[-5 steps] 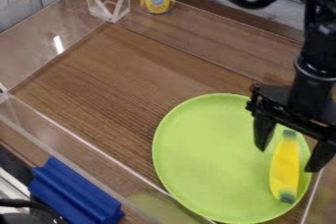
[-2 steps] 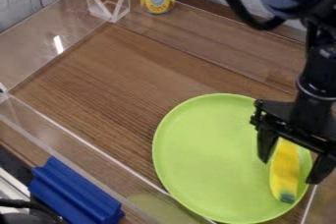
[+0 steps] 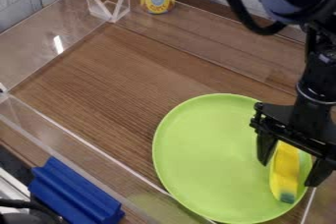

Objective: Put the banana in the green plate

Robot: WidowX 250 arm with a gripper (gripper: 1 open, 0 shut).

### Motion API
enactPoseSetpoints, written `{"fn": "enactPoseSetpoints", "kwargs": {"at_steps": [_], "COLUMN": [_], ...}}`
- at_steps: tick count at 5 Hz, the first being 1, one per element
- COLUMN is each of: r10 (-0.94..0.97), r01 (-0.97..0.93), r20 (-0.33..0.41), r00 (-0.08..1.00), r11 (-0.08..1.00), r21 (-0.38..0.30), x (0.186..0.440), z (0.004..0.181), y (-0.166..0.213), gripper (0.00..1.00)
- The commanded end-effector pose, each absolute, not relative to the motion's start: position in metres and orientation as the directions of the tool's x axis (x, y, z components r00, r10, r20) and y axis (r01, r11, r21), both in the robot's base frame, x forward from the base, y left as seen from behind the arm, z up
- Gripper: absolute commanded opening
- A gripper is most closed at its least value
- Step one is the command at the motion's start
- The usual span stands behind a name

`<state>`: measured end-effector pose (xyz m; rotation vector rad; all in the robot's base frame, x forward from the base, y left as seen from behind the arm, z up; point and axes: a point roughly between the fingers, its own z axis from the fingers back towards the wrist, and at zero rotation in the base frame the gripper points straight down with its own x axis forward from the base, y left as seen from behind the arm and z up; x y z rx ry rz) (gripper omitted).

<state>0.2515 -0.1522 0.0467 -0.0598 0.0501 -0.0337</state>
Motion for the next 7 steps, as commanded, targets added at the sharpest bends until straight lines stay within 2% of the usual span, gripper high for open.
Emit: {"fn": "enactPoseSetpoints", "kwargs": {"at_steps": [1, 7], "r10": [-0.052, -0.075], "r01": [0.051, 0.072], "r20": [-0.011, -0.029], "r00": [0.999, 0.997], "r11": [0.996, 0.994], "r21": [-0.078, -0.080], "x": [0.2588, 0.2640], "z": [0.0591, 0.0652], "y": [-0.1588, -0.1558], "gripper": [1.00, 1.00]}}
